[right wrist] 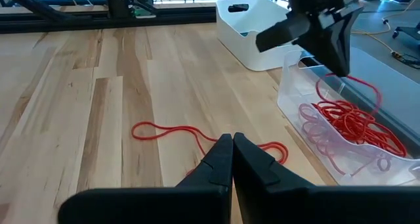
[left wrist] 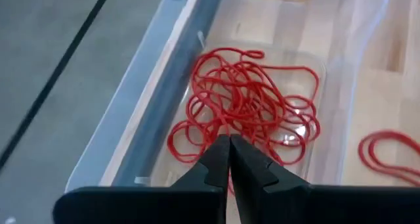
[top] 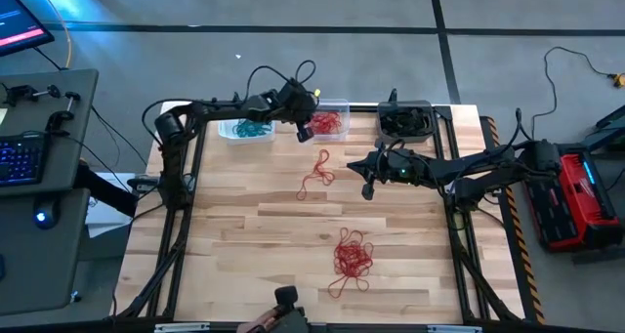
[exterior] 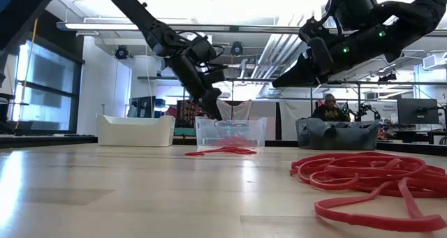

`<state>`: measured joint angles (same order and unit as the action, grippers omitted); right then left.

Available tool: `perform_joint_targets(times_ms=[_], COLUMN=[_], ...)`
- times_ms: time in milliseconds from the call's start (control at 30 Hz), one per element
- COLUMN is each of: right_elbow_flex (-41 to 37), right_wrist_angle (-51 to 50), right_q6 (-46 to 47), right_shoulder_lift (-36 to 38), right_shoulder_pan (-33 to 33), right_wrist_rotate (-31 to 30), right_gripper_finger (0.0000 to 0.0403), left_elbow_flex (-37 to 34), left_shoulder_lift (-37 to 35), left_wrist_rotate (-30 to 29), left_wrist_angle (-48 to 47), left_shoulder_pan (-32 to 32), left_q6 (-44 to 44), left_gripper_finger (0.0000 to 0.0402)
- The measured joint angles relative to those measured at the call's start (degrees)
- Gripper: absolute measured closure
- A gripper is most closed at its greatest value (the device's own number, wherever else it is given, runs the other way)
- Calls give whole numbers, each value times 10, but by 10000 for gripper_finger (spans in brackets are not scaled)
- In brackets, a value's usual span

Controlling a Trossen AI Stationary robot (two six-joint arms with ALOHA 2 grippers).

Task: Sort rubber bands into baskets
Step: Put the red rubber band into the transparent bin

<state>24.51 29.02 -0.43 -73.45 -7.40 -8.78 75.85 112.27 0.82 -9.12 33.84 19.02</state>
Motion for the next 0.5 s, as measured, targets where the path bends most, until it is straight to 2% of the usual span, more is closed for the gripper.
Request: perform_joint_targets(times_ms=[200, 500], right_elbow_flex=[0, 0], right_wrist_angle=[0, -1], right_q6=[0, 0], right_shoulder_lift=[0, 0], right_shoulder_pan=[0, 0], right_wrist_rotate=[0, 0], right_gripper_finger=[403, 403], left_elbow_flex=[0, -1], left_shoulder_lift=[-16, -54], left_wrist_rotate=[-32, -28], left_wrist_angle=[-4, -50], left_shoulder_pan=[-27, -87], left_q6=[31, -16], left_gripper_finger=[350, 260])
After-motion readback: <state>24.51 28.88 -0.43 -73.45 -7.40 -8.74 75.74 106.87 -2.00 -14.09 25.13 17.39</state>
